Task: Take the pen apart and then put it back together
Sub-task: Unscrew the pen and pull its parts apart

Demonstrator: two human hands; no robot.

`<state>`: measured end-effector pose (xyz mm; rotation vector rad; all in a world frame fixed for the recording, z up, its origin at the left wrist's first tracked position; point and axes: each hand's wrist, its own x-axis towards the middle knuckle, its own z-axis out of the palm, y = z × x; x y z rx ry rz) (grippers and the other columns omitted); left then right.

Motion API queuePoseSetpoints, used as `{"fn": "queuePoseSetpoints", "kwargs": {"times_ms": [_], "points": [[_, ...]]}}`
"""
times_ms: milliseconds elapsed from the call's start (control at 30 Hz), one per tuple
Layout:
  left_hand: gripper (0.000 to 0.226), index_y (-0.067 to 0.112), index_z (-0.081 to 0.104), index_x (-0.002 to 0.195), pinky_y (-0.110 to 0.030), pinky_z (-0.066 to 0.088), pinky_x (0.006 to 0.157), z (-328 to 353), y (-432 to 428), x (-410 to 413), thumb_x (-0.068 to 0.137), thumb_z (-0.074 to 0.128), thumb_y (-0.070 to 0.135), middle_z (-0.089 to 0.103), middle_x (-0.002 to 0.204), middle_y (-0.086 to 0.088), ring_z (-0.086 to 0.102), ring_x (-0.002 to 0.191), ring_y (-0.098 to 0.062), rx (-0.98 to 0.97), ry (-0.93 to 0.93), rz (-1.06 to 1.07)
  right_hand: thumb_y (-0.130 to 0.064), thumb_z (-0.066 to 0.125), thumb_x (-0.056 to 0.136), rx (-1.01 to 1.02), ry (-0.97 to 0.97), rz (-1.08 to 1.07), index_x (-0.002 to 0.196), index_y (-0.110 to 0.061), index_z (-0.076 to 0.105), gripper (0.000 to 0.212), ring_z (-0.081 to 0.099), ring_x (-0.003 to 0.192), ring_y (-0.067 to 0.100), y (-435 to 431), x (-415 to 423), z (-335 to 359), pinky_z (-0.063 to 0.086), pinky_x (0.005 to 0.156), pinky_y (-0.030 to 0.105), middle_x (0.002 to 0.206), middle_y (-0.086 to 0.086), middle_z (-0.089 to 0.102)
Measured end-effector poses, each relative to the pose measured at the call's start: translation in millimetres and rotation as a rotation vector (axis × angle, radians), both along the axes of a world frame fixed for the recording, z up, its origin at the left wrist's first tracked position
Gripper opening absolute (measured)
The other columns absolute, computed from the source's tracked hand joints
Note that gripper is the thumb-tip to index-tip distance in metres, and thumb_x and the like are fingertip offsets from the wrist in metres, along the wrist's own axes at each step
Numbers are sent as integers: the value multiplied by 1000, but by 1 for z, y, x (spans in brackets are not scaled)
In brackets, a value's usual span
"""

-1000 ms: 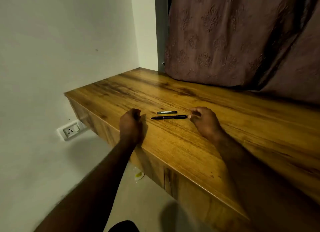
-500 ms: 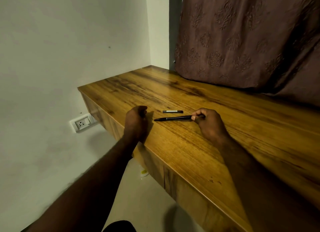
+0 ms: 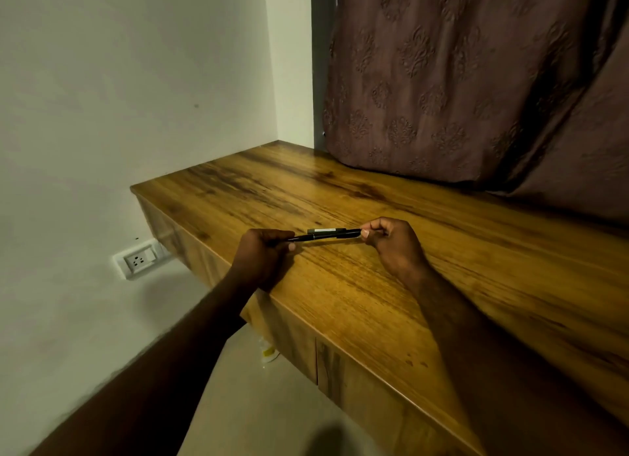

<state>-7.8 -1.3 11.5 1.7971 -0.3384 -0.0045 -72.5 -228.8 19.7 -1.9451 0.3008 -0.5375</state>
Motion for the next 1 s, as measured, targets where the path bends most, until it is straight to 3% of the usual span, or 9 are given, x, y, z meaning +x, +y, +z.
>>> {"fn": "queuePoseSetpoints", "kwargs": {"times_ms": [133,300,400,467,633,800,933,1000], "points": [[19,-12,65,105,-16,46,43,5,4,-1,89,58,-5,65,81,-19,59,49,-8,-105,78,-87,-11,65,89,7,22,7,91,-14,71,7,62,83,17,2,1,0,50,77,32,89,6,70],[13,-12,65,95,-17,46,42,16,12,-1,86,61,-4,65,67,-15,57,49,-14,-199,190,-194,-4,62,90,118,-28,96,93,-4,69,8,60,75,14,-2,-4,5,49,74,23,79,7,67],[14,-7,66,91,-17,40,38,27,17,1,86,64,5,61,51,-1,50,40,-9,-76,251,-292,-6,61,91,221,-50,143,94,-5,69,8,59,71,13,-8,-7,6,49,72,22,76,5,67],[9,0,66,83,-18,38,36,31,20,1,85,65,9,56,49,-1,46,38,-10,-59,297,-316,-7,60,92,238,-52,160,94,-5,68,9,59,71,13,-11,-7,3,49,72,22,76,5,68],[15,3,64,72,-19,38,39,24,7,-4,83,68,11,55,46,2,45,39,-9,-71,203,-269,-17,57,95,255,-85,151,85,-10,65,15,55,63,10,-15,-5,1,46,62,15,74,4,66],[17,6,68,69,-18,36,38,11,-7,-8,85,69,11,54,45,-2,44,36,-13,-50,107,-205,-25,56,96,226,-118,93,70,-12,60,30,50,57,12,-13,-4,-2,46,64,27,61,3,59],[8,-1,64,80,-20,42,45,8,-16,-12,87,63,1,56,62,-10,51,48,-13,-76,84,-223,-33,53,97,64,-63,-3,68,-13,60,36,47,53,12,-6,-9,0,41,59,29,57,1,56],[8,4,64,76,-24,44,55,4,-22,-14,84,65,1,56,70,-12,52,59,-18,-132,80,-243,-36,50,98,13,-48,-27,66,-15,57,38,43,49,12,-7,-14,0,37,55,29,55,1,52]]}}
